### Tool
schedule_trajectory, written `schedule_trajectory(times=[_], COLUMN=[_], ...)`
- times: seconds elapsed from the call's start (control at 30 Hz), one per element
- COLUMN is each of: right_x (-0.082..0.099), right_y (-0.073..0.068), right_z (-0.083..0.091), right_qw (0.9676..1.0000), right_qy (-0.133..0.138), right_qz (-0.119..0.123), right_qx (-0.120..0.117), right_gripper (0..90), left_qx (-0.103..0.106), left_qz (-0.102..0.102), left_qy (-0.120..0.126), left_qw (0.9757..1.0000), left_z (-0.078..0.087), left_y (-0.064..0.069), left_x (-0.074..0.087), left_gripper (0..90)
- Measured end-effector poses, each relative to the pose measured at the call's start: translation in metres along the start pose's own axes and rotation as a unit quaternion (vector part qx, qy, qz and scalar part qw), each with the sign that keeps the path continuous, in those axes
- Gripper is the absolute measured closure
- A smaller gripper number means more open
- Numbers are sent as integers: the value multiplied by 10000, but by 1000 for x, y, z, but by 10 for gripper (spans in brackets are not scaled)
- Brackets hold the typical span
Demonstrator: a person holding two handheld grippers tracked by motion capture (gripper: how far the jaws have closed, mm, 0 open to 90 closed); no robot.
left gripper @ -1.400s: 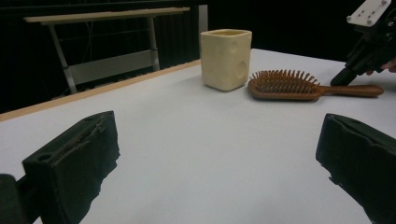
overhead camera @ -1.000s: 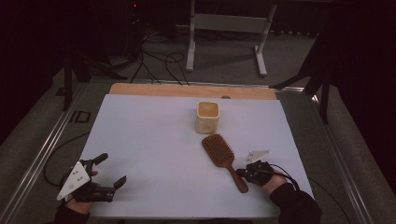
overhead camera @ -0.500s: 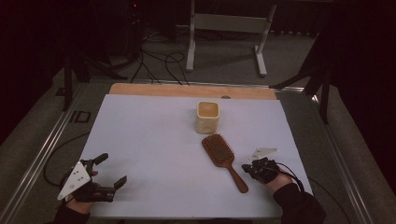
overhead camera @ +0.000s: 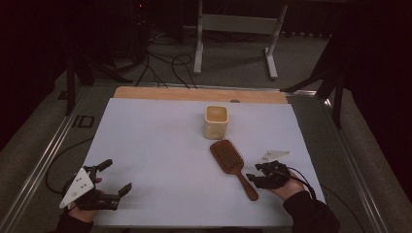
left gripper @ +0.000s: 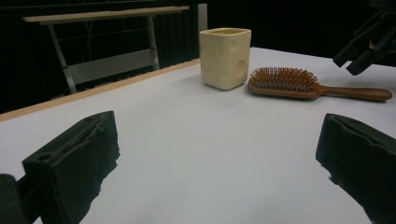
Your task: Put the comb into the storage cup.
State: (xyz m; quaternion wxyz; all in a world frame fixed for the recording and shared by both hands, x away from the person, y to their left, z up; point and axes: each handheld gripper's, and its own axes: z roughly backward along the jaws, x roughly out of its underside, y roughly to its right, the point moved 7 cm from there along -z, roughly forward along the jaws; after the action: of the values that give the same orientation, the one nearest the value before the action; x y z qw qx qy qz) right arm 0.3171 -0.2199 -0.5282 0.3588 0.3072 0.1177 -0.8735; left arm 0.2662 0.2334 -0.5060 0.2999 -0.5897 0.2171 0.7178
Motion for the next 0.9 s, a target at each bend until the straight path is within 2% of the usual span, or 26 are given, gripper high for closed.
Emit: schedule_trajectory(times=[0.07, 0.1, 0.23, 0.37, 0.5, 0.57, 0.63, 0.7, 0.8, 0.9], right_x=[-5, -5, -10, -16, -21, -23, -25, -26, -29, -34], right_y=[-4, -4, -9, -16, -23, -26, -30, -32, -35, -37], right_z=[2, 2, 2, 4, 4, 3, 2, 1, -3, -5], right_qw=[10000, 10000, 10000, 9999, 9998, 9993, 9990, 9980, 9981, 9959], right_qy=[35, 35, -31, -55, -59, -58, -93, -123, -144, -118], right_qz=[-28, -28, -48, 43, 111, 228, 344, 454, 472, 689], right_qx=[28, 28, 41, 79, 183, 304, 271, 418, 371, 567], right_gripper=[350, 350, 158, 92, 90, 90, 92, 101, 115, 140], left_qx=[2, 2, -5, -3, 2, -5, -12, -17, -12, -9], left_qz=[4, -2, -5, 0, 2, -1, -1, 3, -5, 1], left_qy=[-1, -4, -2, 0, 12, 14, 20, 23, 28, 28], left_qw=[10000, 10000, 10000, 10000, 10000, 10000, 10000, 10000, 10000, 10000], left_z=[0, 0, 0, 0, 0, 1, 1, 1, 1, 1], left_y=[0, 0, 0, 0, 0, 0, -1, -1, -1, -1], left_x=[0, 0, 0, 0, -1, -1, -1, -1, -1, -1], left_gripper=[0, 0, 0, 0, 0, 0, 0, 0, 0, 0])
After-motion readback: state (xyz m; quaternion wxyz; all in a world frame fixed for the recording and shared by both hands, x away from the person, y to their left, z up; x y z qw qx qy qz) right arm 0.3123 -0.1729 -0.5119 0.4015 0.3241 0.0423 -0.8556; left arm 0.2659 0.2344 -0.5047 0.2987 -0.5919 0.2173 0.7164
